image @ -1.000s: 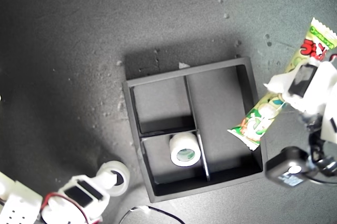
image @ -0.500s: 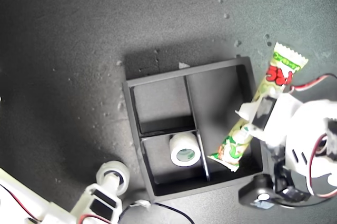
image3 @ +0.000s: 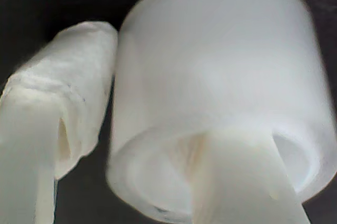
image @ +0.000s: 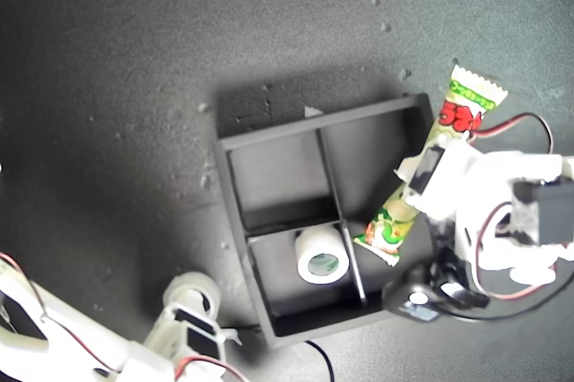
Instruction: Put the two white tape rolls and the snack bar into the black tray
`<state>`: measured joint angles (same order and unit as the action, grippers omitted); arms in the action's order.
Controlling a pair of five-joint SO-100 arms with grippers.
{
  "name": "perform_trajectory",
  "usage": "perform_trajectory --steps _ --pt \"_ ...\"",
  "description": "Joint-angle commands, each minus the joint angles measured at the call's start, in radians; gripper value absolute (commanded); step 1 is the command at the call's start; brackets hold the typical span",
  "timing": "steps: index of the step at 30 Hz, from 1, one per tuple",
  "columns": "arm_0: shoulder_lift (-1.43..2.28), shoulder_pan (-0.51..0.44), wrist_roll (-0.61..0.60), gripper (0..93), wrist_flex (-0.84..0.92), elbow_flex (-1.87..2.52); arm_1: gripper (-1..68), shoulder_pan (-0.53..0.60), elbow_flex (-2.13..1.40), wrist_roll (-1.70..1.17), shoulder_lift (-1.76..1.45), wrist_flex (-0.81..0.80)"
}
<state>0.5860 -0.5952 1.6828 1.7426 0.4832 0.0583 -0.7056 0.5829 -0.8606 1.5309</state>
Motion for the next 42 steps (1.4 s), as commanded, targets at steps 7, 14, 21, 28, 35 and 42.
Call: perform_trajectory --steps 7,14,21,28,35,42 --pt "0.23 0.029 -0.091 0.1 0.094 -0.107 34.6 0.035 0.087 -0.227 -0.005 0.08" --pt "0.69 0.091 -0.123 0.1 0.094 0.295 35.4 -0.006 0.305 -0.25 -0.005 0.155" --pt "0.741 0.221 -0.356 0.1 0.083 0.207 27.9 -0.066 0.612 -0.166 -0.006 0.27" --pt "0.411 0.396 -0.575 0.1 0.087 -0.232 11.5 -0.225 0.686 0.268 -0.069 0.272" --pt "0.178 0.482 -0.604 0.1 0.091 -0.371 -0.2 -0.221 0.477 0.598 -0.374 0.272" --pt "0.115 0.456 -0.548 0.0 0.092 -0.325 -0.4 -0.144 0.091 0.874 -0.761 0.272"
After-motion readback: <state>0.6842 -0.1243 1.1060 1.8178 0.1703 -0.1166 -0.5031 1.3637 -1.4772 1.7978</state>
